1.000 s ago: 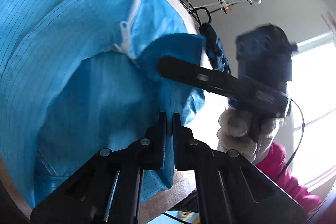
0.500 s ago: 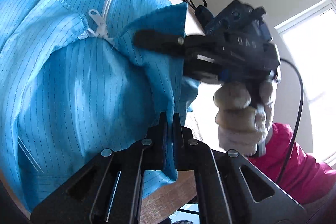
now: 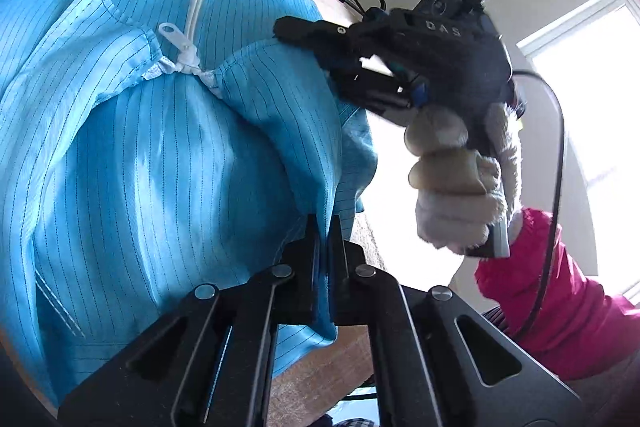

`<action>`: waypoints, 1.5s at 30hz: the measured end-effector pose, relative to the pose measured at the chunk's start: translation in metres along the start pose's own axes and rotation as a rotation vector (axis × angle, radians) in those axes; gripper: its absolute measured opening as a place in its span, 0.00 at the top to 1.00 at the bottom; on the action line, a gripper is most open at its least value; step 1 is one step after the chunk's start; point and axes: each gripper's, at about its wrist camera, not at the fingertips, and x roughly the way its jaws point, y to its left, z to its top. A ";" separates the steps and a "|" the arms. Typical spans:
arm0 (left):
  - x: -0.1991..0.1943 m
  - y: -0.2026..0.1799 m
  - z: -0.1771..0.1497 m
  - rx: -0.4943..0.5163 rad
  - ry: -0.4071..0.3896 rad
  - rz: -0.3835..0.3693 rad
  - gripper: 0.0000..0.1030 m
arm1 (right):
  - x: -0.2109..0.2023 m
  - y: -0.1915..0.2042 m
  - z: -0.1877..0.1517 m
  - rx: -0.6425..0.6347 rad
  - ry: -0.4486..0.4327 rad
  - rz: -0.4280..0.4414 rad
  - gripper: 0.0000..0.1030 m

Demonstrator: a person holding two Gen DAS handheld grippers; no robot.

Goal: Fold large clothes
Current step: 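Lower the folded coat onto the bed and open both grippers, then press the folded coat flat with both open grippers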

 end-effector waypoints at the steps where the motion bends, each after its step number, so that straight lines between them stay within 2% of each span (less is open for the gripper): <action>1: 0.000 0.000 0.000 0.004 0.003 0.004 1.00 | -0.003 0.007 0.001 -0.052 -0.017 -0.075 0.91; 3: 0.003 -0.006 0.003 -0.008 0.026 0.009 1.00 | -0.010 0.020 0.001 -0.131 -0.039 -0.175 0.91; 5: 0.002 -0.009 0.009 -0.032 0.065 0.014 0.99 | -0.018 0.036 -0.005 -0.213 -0.069 -0.235 0.91; 6: -0.006 -0.012 0.009 -0.030 0.065 0.003 1.00 | -0.026 0.043 -0.010 -0.243 -0.090 -0.251 0.91; 9: -0.040 -0.019 0.013 0.012 0.029 -0.003 0.99 | -0.050 0.058 -0.026 -0.288 -0.122 -0.220 0.91; 12: -0.081 -0.011 0.025 0.033 -0.047 0.057 0.99 | -0.064 0.074 -0.055 -0.339 -0.135 -0.188 0.91; 15: -0.098 0.013 0.044 0.018 -0.091 0.172 0.99 | -0.052 0.088 -0.077 -0.391 -0.115 -0.186 0.91; 16: -0.100 0.023 0.052 0.019 -0.102 0.233 0.99 | -0.043 0.091 -0.083 -0.418 -0.102 -0.209 0.91; 19: -0.099 0.057 0.067 -0.066 -0.117 0.268 0.99 | -0.015 0.091 -0.086 -0.474 -0.055 -0.334 0.91; 21: -0.089 0.079 0.067 -0.070 -0.076 0.344 0.99 | -0.003 0.078 -0.089 -0.464 -0.019 -0.411 0.91; 24: -0.076 0.107 0.055 -0.117 -0.012 0.346 0.99 | 0.000 0.044 -0.098 -0.380 0.051 -0.442 0.91; 25: -0.076 0.106 0.053 -0.103 -0.015 0.343 0.99 | 0.000 0.034 -0.102 -0.368 0.068 -0.454 0.92; 27: -0.081 0.101 0.054 -0.091 0.000 0.331 0.99 | -0.013 0.027 -0.107 -0.345 0.070 -0.426 0.95; 30: -0.107 0.092 0.061 -0.109 -0.069 0.268 0.99 | -0.049 0.031 -0.112 -0.341 0.020 -0.371 0.95; 31: -0.115 0.088 0.067 -0.112 -0.099 0.260 0.99 | -0.065 0.032 -0.112 -0.333 -0.025 -0.359 0.93; 32: -0.118 0.085 0.071 -0.112 -0.121 0.257 0.98 | -0.079 0.032 -0.111 -0.317 -0.072 -0.360 0.81; 33: -0.122 0.083 0.078 -0.105 -0.144 0.257 0.93 | -0.091 0.030 -0.108 -0.297 -0.127 -0.384 0.59; 34: -0.123 0.082 0.086 -0.093 -0.157 0.262 0.88 | -0.102 0.027 -0.105 -0.279 -0.190 -0.410 0.49; 35: -0.122 0.080 0.093 -0.090 -0.167 0.272 0.78 | -0.105 0.024 -0.098 -0.265 -0.222 -0.418 0.44; 37: -0.122 0.088 0.103 -0.094 -0.179 0.268 0.74 | -0.104 0.011 -0.087 -0.226 -0.219 -0.414 0.45; 38: -0.116 0.089 0.107 -0.094 -0.176 0.270 0.74 | -0.100 0.008 -0.083 -0.212 -0.212 -0.405 0.45; 40: -0.108 0.096 0.111 -0.097 -0.158 0.292 0.74 | -0.087 -0.001 -0.076 -0.184 -0.183 -0.387 0.67; 41: -0.105 0.100 0.111 -0.097 -0.147 0.300 0.74 | -0.079 0.000 -0.072 -0.168 -0.157 -0.378 0.96; 45: -0.084 0.121 0.105 -0.096 -0.067 0.364 0.74 | -0.059 -0.005 -0.080 -0.173 -0.100 -0.364 0.98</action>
